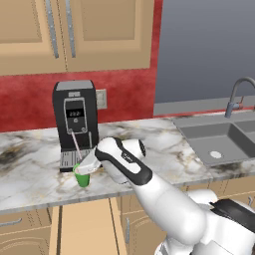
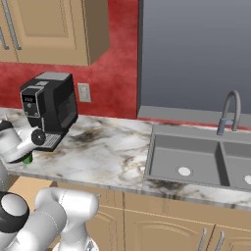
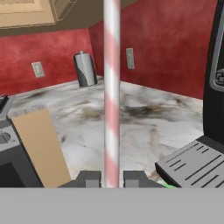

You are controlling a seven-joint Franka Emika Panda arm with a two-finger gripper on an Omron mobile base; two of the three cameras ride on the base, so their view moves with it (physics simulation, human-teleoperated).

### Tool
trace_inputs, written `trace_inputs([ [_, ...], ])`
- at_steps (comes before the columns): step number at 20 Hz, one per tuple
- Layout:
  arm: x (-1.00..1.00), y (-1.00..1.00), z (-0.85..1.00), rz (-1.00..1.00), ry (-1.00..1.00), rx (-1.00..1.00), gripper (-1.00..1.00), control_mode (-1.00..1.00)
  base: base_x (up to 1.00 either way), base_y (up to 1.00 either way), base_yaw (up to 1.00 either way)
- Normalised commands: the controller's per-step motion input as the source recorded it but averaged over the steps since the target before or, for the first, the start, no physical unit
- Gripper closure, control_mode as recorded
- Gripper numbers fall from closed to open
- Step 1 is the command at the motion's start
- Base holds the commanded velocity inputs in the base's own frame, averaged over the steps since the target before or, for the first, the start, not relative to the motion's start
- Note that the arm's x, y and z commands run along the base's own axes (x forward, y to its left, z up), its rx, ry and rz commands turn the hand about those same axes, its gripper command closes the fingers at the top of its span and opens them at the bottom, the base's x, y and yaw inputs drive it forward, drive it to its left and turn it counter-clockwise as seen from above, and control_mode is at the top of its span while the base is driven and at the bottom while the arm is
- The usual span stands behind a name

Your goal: Pick up the straw from the left drawer and put it inside the smoothie cup.

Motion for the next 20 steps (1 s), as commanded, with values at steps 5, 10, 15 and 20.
trace_inputs([
  [5,0.04,0.16,0.00,0.00,0.00,0.00,1.00,-1.00,0.00,0.00,0.00],
  [10,0.06,0.05,0.00,0.00,0.00,0.00,1.00,-1.00,0.00,0.00,0.00],
  [15,0.18,-0.05,-0.04,0.00,0.00,0.00,1.00,-1.00,0.00,0.00,0.00],
  [20,0.18,-0.16,-0.07,0.00,0.00,0.00,1.00,-1.00,0.00,0.00,0.00],
])
